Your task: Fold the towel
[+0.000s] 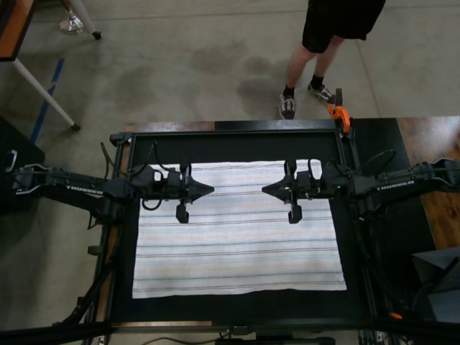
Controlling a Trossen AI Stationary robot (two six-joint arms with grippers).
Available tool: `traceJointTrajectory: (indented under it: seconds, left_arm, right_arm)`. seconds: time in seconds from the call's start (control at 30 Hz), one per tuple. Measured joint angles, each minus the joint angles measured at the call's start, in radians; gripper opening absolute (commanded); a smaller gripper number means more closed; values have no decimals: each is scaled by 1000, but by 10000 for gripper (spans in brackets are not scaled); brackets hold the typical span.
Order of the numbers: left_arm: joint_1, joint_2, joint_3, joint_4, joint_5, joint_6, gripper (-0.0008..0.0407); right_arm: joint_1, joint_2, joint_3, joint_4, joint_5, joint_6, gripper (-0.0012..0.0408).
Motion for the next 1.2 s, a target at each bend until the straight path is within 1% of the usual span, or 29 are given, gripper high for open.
traceJointTrajectory:
  seconds: [0.77, 0.87, 0.93, 1.1, 1.2]
  left_arm:
    - [0, 1, 0, -6, 0, 0, 0]
    - [0, 3, 0, 11, 0, 10, 0]
    - [3, 16, 0, 40, 0, 24, 0]
    - [5, 64, 0, 27, 0, 30, 0]
    - [5, 116, 0, 28, -27, 46, 0]
  right_arm:
    - [0, 0, 0, 0, 0, 0, 0]
    - [0, 0, 0, 0, 0, 0, 1]
    - [0, 0, 0, 0, 0, 0, 1]
    - [0, 0, 0, 0, 0, 0, 0]
    - [0, 0, 0, 5, 0, 0, 2]
